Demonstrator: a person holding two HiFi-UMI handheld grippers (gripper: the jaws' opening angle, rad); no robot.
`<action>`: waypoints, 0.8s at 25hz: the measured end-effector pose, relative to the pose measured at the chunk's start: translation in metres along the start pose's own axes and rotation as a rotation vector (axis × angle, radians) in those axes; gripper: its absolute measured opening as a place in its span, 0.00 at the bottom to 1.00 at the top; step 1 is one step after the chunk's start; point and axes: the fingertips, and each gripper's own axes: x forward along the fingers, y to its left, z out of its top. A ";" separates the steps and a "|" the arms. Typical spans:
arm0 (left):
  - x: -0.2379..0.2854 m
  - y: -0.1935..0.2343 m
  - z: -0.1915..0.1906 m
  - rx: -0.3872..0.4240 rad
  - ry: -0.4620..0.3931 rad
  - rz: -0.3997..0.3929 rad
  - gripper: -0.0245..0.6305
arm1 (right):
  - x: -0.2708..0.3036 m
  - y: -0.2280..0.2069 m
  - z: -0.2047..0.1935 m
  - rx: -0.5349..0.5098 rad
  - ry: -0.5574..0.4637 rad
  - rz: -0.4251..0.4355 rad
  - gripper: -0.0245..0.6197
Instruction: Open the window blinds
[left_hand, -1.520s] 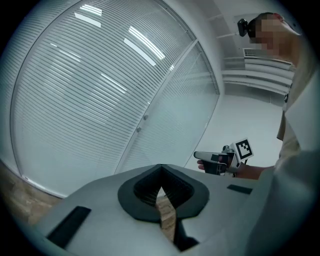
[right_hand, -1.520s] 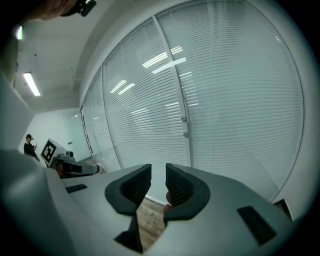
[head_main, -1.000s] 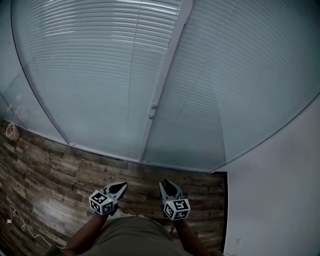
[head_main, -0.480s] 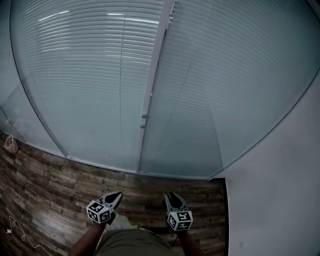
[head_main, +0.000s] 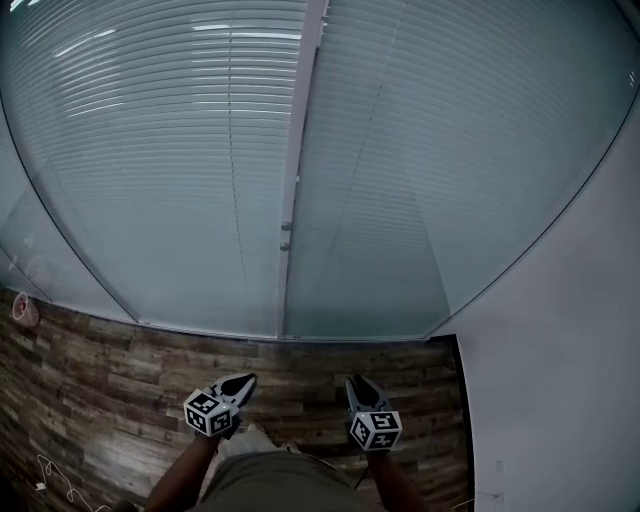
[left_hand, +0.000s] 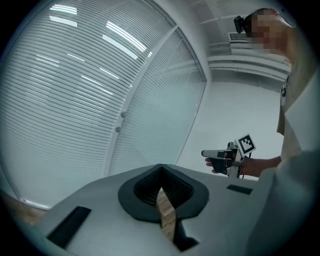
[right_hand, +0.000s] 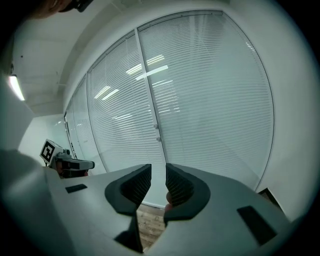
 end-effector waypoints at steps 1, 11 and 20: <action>0.002 0.006 0.000 -0.001 0.005 -0.006 0.05 | 0.008 0.003 -0.002 0.012 0.000 0.000 0.19; -0.008 0.053 0.034 0.078 0.020 -0.046 0.06 | 0.065 0.040 0.030 -0.007 -0.034 0.021 0.19; -0.017 0.077 0.021 0.043 0.027 -0.074 0.06 | 0.101 0.057 0.038 -0.026 -0.055 0.036 0.19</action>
